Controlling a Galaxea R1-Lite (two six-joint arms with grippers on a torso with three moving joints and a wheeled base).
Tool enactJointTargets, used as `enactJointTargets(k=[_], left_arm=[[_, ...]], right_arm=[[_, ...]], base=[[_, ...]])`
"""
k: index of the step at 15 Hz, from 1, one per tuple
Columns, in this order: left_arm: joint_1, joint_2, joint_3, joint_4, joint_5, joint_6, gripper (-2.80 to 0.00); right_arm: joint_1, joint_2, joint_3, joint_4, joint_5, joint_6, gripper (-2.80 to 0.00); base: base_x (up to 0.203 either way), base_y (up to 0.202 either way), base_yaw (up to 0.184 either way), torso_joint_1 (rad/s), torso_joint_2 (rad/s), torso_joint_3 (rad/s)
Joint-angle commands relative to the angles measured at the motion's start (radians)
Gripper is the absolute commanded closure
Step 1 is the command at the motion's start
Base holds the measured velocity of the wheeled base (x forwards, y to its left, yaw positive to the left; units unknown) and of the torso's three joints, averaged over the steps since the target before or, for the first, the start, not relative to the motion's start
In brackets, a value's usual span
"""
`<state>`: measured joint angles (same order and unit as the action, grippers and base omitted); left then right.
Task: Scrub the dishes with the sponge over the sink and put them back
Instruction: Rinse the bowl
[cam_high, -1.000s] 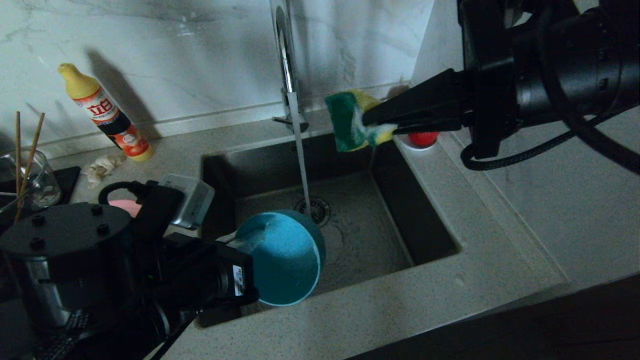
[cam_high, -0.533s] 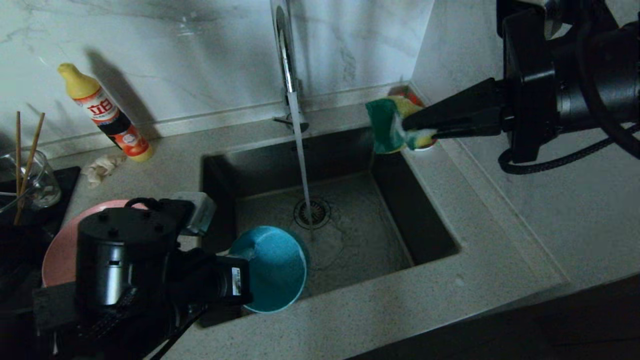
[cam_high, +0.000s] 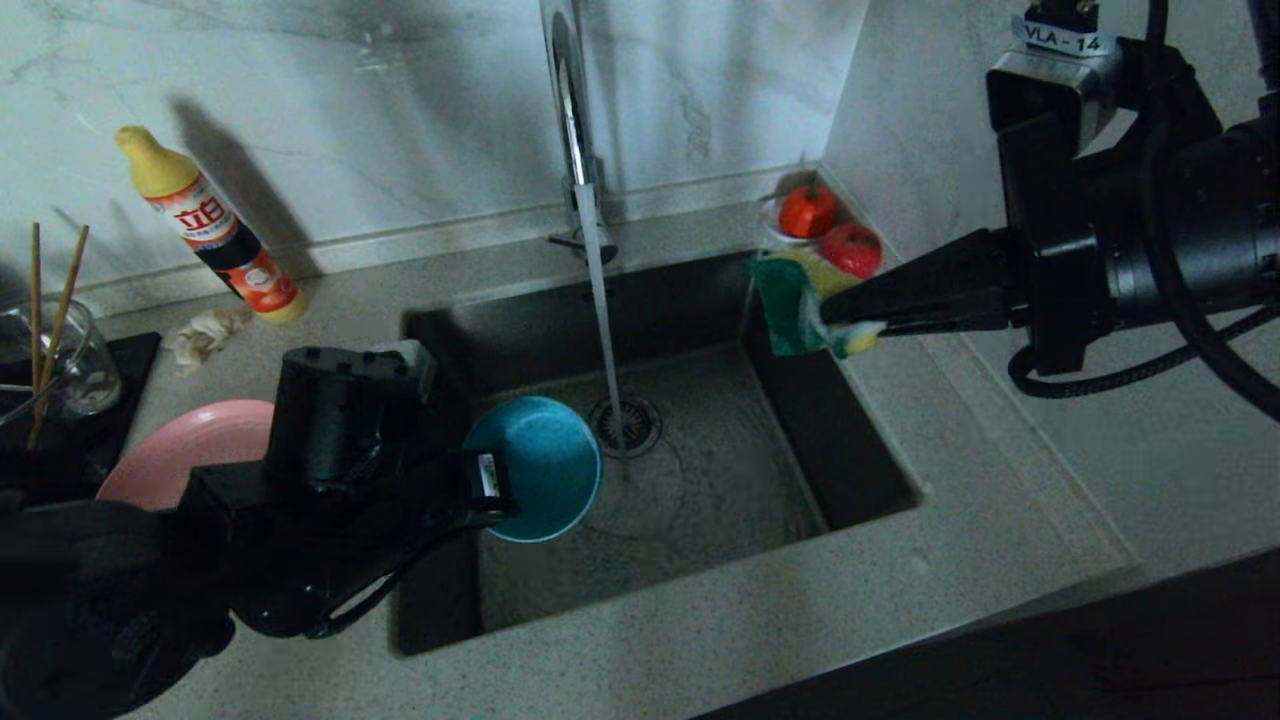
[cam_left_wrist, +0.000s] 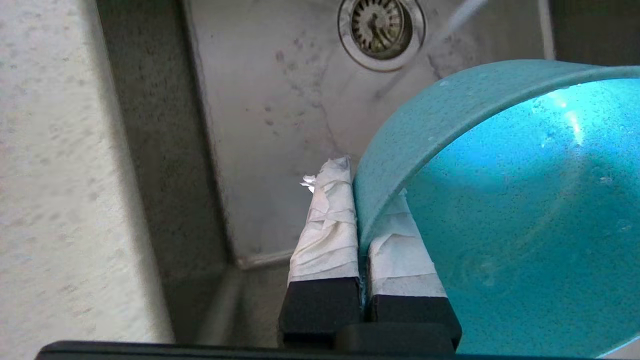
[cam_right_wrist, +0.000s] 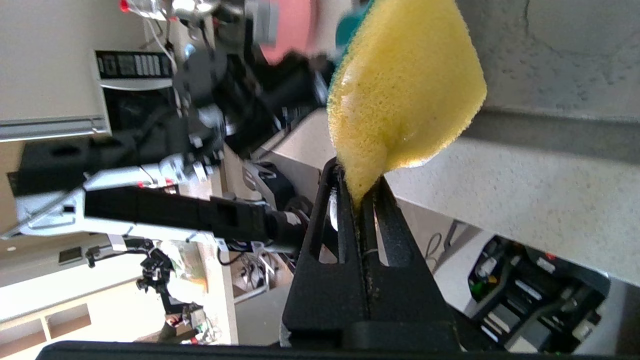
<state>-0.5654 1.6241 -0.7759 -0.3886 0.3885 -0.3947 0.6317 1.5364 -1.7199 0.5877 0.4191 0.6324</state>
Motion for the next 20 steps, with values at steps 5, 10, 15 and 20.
enactJointTargets(k=[5, 10, 15, 20], left_arm=[[0.029, 0.162, -0.234, 0.109, 0.003, -0.1, 0.0], [0.07, 0.232, -0.309, 0.116, 0.003, -0.11, 0.0], [0.117, 0.298, -0.375, 0.116, 0.001, -0.125, 0.0], [0.119, 0.355, -0.464, 0.118, -0.005, -0.136, 0.0]], right_arm=[[0.008, -0.03, 0.086, 0.0, 0.003, -0.048, 0.0], [0.011, -0.038, 0.11, -0.002, 0.003, -0.051, 0.0], [0.014, -0.044, 0.128, -0.004, 0.003, -0.055, 0.0], [0.014, -0.069, 0.189, -0.005, 0.004, -0.102, 0.0]], base=[[0.0, 0.0, 0.0, 0.0, 0.0, 0.0], [0.0, 0.0, 0.0, 0.0, 0.0, 0.0], [0.0, 0.0, 0.0, 0.0, 0.0, 0.0], [0.0, 0.0, 0.0, 0.0, 0.0, 0.0]])
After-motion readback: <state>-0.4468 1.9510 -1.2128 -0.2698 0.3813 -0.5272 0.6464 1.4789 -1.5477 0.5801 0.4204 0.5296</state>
